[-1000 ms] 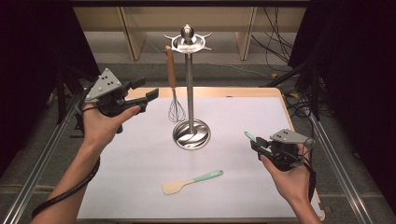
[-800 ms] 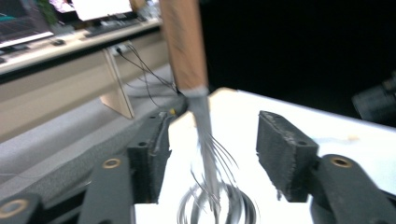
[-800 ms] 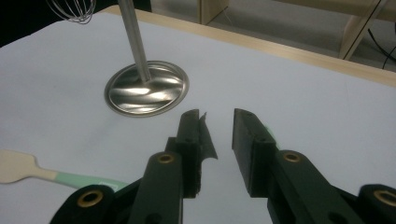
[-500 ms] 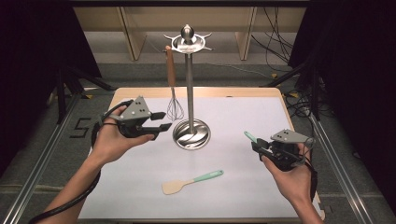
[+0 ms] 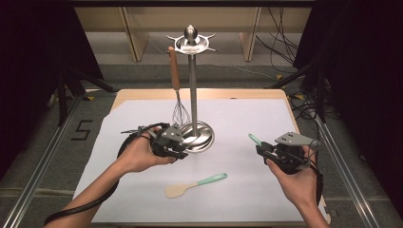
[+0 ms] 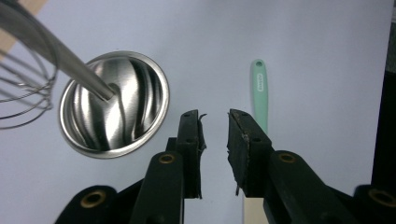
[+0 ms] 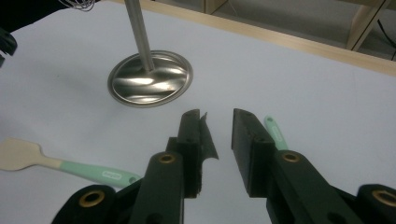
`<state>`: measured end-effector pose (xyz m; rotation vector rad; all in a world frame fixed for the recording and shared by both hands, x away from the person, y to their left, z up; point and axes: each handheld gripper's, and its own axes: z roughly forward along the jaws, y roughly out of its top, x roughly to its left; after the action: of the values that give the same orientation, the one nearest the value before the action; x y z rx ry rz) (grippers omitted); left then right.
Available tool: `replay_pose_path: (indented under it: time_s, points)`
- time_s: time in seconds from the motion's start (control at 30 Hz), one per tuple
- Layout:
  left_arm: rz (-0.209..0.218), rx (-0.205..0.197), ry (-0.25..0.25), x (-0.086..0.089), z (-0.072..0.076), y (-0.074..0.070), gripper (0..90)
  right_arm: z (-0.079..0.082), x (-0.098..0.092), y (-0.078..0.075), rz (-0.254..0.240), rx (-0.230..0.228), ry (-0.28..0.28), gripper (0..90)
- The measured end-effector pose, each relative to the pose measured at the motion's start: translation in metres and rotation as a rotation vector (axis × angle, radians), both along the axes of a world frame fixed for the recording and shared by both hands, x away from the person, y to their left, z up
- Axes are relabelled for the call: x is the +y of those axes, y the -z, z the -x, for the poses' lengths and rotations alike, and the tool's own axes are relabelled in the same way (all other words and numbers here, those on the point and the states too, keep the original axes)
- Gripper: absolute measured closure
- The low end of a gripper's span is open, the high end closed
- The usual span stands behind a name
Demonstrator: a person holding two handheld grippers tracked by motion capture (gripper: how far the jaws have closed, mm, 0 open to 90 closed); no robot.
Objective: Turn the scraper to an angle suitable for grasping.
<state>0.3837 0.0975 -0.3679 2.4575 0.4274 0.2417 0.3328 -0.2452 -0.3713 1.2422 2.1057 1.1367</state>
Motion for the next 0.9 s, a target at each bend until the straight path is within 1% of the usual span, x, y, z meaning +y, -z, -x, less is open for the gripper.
replay_pose_path:
  time_s: [0.03,0.07,0.1,0.13,0.17,0.2,0.23,0.27,0.3,0.33,0.37,0.4,0.43,0.47,0.5,0.53,0.57,0.6,0.63,0.7,0.73,0.77,0.87,0.9]
  points:
    - [-0.007,0.012,0.001,-0.004,0.001,0.002,75.0,-0.001,-0.001,0.000,0.013,-0.015,-0.005,73.5]
    - [-0.024,0.020,0.014,-0.007,0.001,0.004,75.4,-0.001,-0.001,0.000,0.012,-0.028,0.000,73.6]
    - [-0.031,0.028,0.023,-0.010,0.001,0.006,75.8,-0.001,0.000,0.001,-0.015,-0.013,0.002,73.6]
    - [-0.051,0.035,0.031,-0.013,0.001,0.008,75.8,-0.001,0.000,0.001,-0.008,-0.037,0.010,73.5]
    - [-0.071,0.041,0.039,-0.016,0.001,0.010,75.8,-0.002,0.001,0.002,-0.023,-0.023,0.002,73.5]
    - [-0.106,0.048,0.065,-0.019,-0.001,0.013,75.8,-0.002,0.000,0.001,-0.005,-0.036,0.007,73.5]
    - [-0.114,0.057,0.067,-0.021,0.000,0.015,75.8,-0.001,0.001,0.001,-0.014,-0.015,0.009,73.5]
    - [-0.128,0.065,0.083,-0.023,-0.001,0.017,75.8,-0.001,0.000,0.000,-0.002,-0.001,-0.004,73.5]
    - [-0.138,0.069,0.090,-0.025,-0.001,0.019,75.8,-0.001,0.002,0.003,-0.021,-0.020,0.015,73.6]
    - [-0.145,0.075,0.094,-0.027,-0.001,0.021,75.8,0.001,0.001,0.001,-0.013,0.020,0.010,73.6]
    - [-0.153,0.088,0.091,-0.029,0.000,0.023,75.8,0.000,0.002,0.002,-0.019,0.011,0.018,73.6]
    - [-0.163,0.081,0.111,-0.031,-0.001,0.025,75.8,-0.001,0.001,0.003,0.001,-0.009,0.002,73.5]
    - [-0.169,0.090,0.109,-0.032,0.000,0.027,75.8,-0.001,0.000,0.003,0.011,-0.013,-0.003,73.6]
    - [-0.168,0.104,0.099,-0.033,0.002,0.029,75.8,-0.001,0.001,0.003,0.010,-0.025,0.003,73.6]
    - [-0.175,0.110,0.103,-0.035,0.002,0.032,75.7,-0.001,0.001,0.004,0.007,-0.027,0.003,73.6]
    - [-0.181,0.101,0.116,-0.035,0.002,0.033,75.7,-0.001,0.000,0.002,0.017,-0.004,-0.005,73.6]
    - [-0.179,0.115,0.109,-0.036,0.003,0.035,75.7,0.000,0.001,0.002,0.016,-0.001,-0.003,73.6]
    - [-0.178,0.117,0.108,-0.036,0.004,0.036,75.5,0.000,0.001,0.002,0.010,0.007,-0.005,73.5]
    - [-0.181,0.119,0.107,-0.036,0.004,0.038,75.4,0.002,0.003,0.002,-0.015,0.037,0.011,73.6]
    - [-0.185,0.128,0.105,-0.036,0.005,0.041,75.1,0.002,0.003,0.002,-0.011,0.037,0.010,73.5]
    - [-0.191,0.134,0.101,-0.036,0.006,0.043,75.0,0.001,0.003,0.003,-0.016,0.028,0.012,73.5]
    - [-0.200,0.134,0.107,-0.036,0.006,0.045,74.9,-0.001,0.002,0.004,-0.001,-0.013,0.007,73.5]
    - [-0.219,0.151,0.110,-0.038,0.008,0.049,74.3,-0.001,0.002,0.004,0.004,-0.013,0.003,73.4]
    - [-0.221,0.153,0.112,-0.038,0.009,0.051,74.1,-0.001,0.001,0.003,0.015,0.001,-0.005,73.4]
